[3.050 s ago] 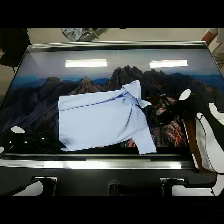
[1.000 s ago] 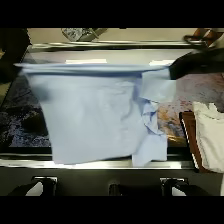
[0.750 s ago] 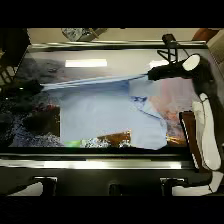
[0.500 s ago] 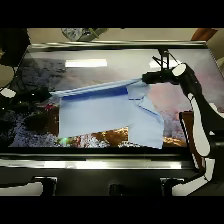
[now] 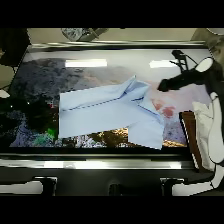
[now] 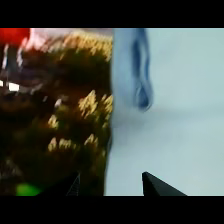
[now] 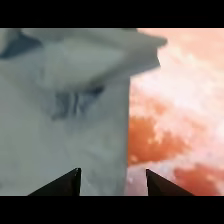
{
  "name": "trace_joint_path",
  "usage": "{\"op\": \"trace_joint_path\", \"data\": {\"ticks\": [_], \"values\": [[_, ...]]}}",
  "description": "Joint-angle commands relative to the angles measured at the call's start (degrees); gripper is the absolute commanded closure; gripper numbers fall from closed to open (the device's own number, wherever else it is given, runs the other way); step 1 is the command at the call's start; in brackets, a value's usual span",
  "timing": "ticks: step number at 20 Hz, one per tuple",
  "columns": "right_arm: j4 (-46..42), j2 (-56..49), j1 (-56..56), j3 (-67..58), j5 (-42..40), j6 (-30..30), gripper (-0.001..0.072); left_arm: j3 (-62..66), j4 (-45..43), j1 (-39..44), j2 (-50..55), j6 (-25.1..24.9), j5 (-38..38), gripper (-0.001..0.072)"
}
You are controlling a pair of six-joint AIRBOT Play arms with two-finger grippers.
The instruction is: Fold the shirts.
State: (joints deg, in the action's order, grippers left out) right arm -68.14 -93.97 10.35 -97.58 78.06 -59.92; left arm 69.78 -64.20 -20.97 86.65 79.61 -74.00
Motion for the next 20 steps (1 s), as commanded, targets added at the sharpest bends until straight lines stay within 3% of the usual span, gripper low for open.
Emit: {"op": "trace_joint_path", "data": {"ticks": [1, 6, 10, 13, 14, 16, 18, 20], "values": [[-12.0, 2.6, 6.6, 0.0, 20.9, 1.0, 0.0217, -11.4, -3.0, -2.9, -3.5, -0.7, -7.3, 0.0235], [-9.0, 2.6, 7.6, 0.0, 20.2, 1.2, 0.0217, -24.7, 7.0, -2.4, -5.6, -6.6, -0.9, 0.0256], [-9.1, 2.6, 7.6, 0.0, 20.4, 2.1, 0.0216, -25.8, 7.1, 0.0, -5.6, -6.0, 2.5, 0.0259], [-9.0, 2.7, 7.5, 1.7, 21.4, 2.3, 0.0216, -25.9, 7.1, 1.3, -5.6, -3.8, 6.4, 0.0504], [-8.8, 2.9, 7.4, 3.8, 21.5, 2.3, 0.0215, -25.9, 7.1, 1.5, -5.6, -3.2, 7.3, 0.0683], [-9.0, 3.8, 5.7, 10.1, 19.3, 2.4, 0.0212, -25.9, 7.1, 1.8, -5.7, -3.3, 8.0, 0.0679], [-9.2, 3.9, 2.3, 15.7, 14.7, 3.9, 0.0145, -25.9, 7.1, 1.8, -5.9, -3.5, 7.9, 0.068], [-10.5, 3.8, 0.6, 19.6, 8.2, 2.7, 0.0145, -25.9, 7.1, 1.8, -6.4, -3.7, 7.9, 0.068]]}}
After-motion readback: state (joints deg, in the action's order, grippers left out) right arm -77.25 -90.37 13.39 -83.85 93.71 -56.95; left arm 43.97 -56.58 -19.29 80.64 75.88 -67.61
